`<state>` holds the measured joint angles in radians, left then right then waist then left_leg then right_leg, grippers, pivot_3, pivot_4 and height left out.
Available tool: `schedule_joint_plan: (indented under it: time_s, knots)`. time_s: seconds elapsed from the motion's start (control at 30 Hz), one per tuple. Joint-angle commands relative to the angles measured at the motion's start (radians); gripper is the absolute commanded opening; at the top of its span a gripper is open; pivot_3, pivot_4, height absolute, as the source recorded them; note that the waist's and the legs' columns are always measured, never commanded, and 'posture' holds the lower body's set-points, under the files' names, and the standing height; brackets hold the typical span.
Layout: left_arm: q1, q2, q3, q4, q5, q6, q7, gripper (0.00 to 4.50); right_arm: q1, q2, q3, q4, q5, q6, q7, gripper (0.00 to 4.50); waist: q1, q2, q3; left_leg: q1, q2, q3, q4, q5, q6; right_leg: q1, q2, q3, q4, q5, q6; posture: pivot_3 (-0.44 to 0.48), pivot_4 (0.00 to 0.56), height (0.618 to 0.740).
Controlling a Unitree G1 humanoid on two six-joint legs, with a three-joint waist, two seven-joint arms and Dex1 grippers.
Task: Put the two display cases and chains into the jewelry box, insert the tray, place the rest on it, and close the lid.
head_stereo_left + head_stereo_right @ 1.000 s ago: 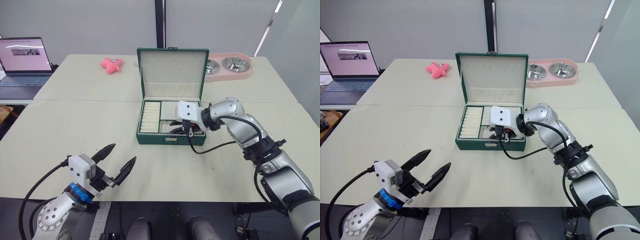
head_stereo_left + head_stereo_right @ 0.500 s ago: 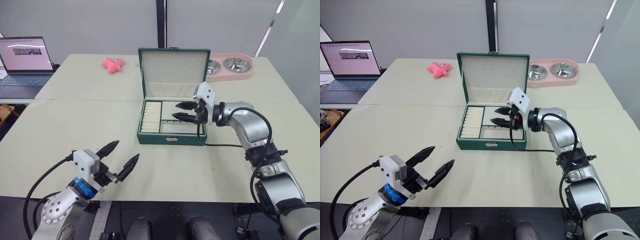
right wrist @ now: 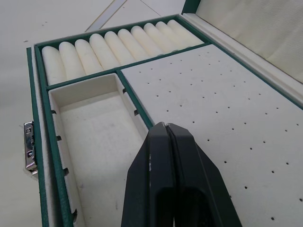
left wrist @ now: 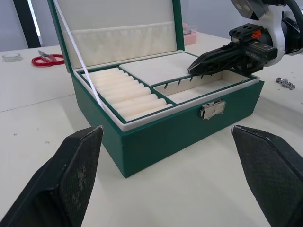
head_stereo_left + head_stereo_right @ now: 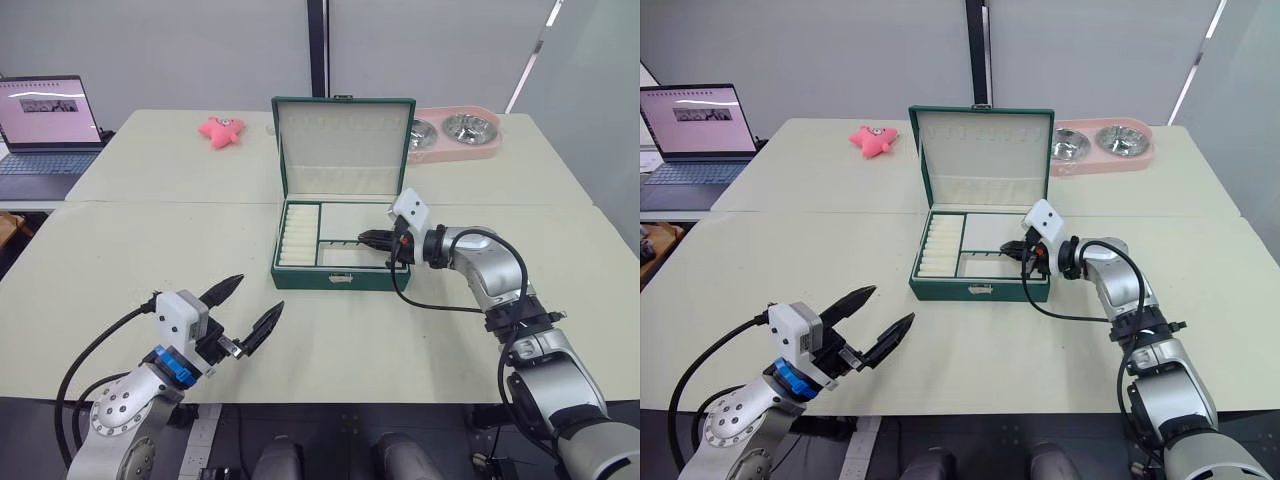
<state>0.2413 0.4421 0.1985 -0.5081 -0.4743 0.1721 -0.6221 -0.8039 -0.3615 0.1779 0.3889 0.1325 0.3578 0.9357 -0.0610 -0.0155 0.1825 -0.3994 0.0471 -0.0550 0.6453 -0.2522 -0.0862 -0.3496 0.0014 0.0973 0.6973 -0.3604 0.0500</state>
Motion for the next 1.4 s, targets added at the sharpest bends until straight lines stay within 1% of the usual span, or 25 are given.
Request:
schedule_joint_plan:
  time_s: [0.03,0.2,0.33,0.4,0.5,0.6,0.67,0.77,0.93,1.07,1.2,1.4]
  knots:
    - [0.002,0.013,0.004,-0.020,-0.005,-0.003,-0.007,4.50,0.020,0.016,-0.027,-0.026,0.044,0.017,0.014,0.02,0.000,0.000,0.000,0.000,0.000,0.000,0.000,0.000,0.000,0.000,0.000,0.000,0.000,0.000,0.000,0.000,0.150,0.740]
    - [-0.030,0.023,0.008,0.000,0.003,0.001,-0.005,4.50,0.036,-0.003,-0.109,-0.111,0.134,0.040,0.039,0.02,0.002,0.000,0.000,-0.001,0.000,0.000,0.000,0.000,0.000,0.000,0.000,0.000,0.000,0.000,0.000,0.000,0.150,0.740]
    - [-0.063,0.041,0.029,0.032,-0.013,0.014,-0.013,4.50,0.076,-0.073,-0.181,-0.192,0.204,0.090,0.061,0.77,0.006,0.000,0.000,-0.001,0.000,0.000,0.000,0.000,0.000,-0.001,0.000,0.000,0.000,0.000,0.000,0.000,0.150,0.740]
    - [-0.069,0.052,0.041,0.048,-0.025,0.019,-0.023,4.50,0.102,-0.106,-0.209,-0.229,0.229,0.106,0.063,1.32,0.006,0.000,0.000,-0.001,-0.001,0.000,0.000,0.000,0.000,0.000,0.000,0.000,-0.001,0.000,0.000,0.000,0.150,0.740]
    - [-0.090,0.084,0.090,0.108,-0.056,0.036,-0.049,4.50,0.200,-0.200,-0.290,-0.301,0.264,0.127,0.066,2.06,0.010,-0.001,0.001,-0.002,-0.001,-0.001,0.000,0.000,0.000,0.000,0.000,-0.001,-0.001,0.000,0.000,0.000,0.150,0.740]
    - [-0.119,0.142,0.147,0.190,-0.077,0.058,-0.088,4.50,0.321,-0.292,-0.395,-0.352,0.316,0.154,0.082,2.91,0.015,-0.001,0.001,-0.002,-0.001,-0.001,0.000,0.000,0.000,0.000,0.000,-0.001,-0.001,0.000,0.000,0.000,0.150,0.740]
    - [-0.133,0.199,0.181,0.275,-0.068,0.064,-0.130,4.50,0.428,-0.353,-0.464,-0.357,0.331,0.149,0.097,3.47,0.016,-0.001,0.002,-0.002,-0.001,0.000,0.000,0.000,0.000,-0.001,0.000,0.000,-0.001,0.000,0.000,0.000,0.150,0.740]
    - [-0.154,0.257,0.227,0.372,-0.063,0.055,-0.169,4.50,0.545,-0.394,-0.538,-0.363,0.340,0.124,0.086,4.48,0.013,-0.001,0.002,-0.002,-0.001,0.000,-0.001,0.000,0.000,0.000,0.000,0.000,-0.002,0.000,0.000,0.000,0.150,0.740]
    - [-0.196,0.314,0.291,0.513,-0.057,0.027,-0.212,4.50,0.707,-0.410,-0.600,-0.354,0.293,0.037,0.049,4.48,0.000,-0.002,0.002,-0.001,0.000,0.001,-0.001,0.000,0.000,0.000,0.001,0.001,-0.001,0.000,0.000,0.000,0.150,0.740]
    - [-0.206,0.341,0.318,0.593,-0.040,-0.010,-0.246,4.50,0.788,-0.399,-0.636,-0.371,0.311,0.019,0.026,4.48,0.002,-0.002,0.002,-0.001,0.000,0.001,-0.001,0.000,0.000,-0.001,0.001,0.001,-0.001,0.000,0.000,0.000,0.150,0.740]
    - [-0.201,0.367,0.344,0.656,-0.023,-0.039,-0.270,4.50,0.846,-0.400,-0.679,-0.372,0.329,0.017,0.011,4.48,0.003,-0.002,0.002,-0.001,0.000,0.001,-0.001,0.000,0.000,0.000,0.001,0.001,-0.001,0.000,0.000,0.000,0.150,0.740]
    - [-0.191,0.386,0.372,0.729,-0.007,-0.072,-0.284,4.50,0.907,-0.413,-0.714,-0.310,0.317,-0.036,0.024,4.48,0.004,-0.002,0.002,-0.001,0.000,0.001,-0.001,0.000,0.000,0.000,0.001,0.001,-0.001,0.000,0.000,0.000,0.150,0.740]
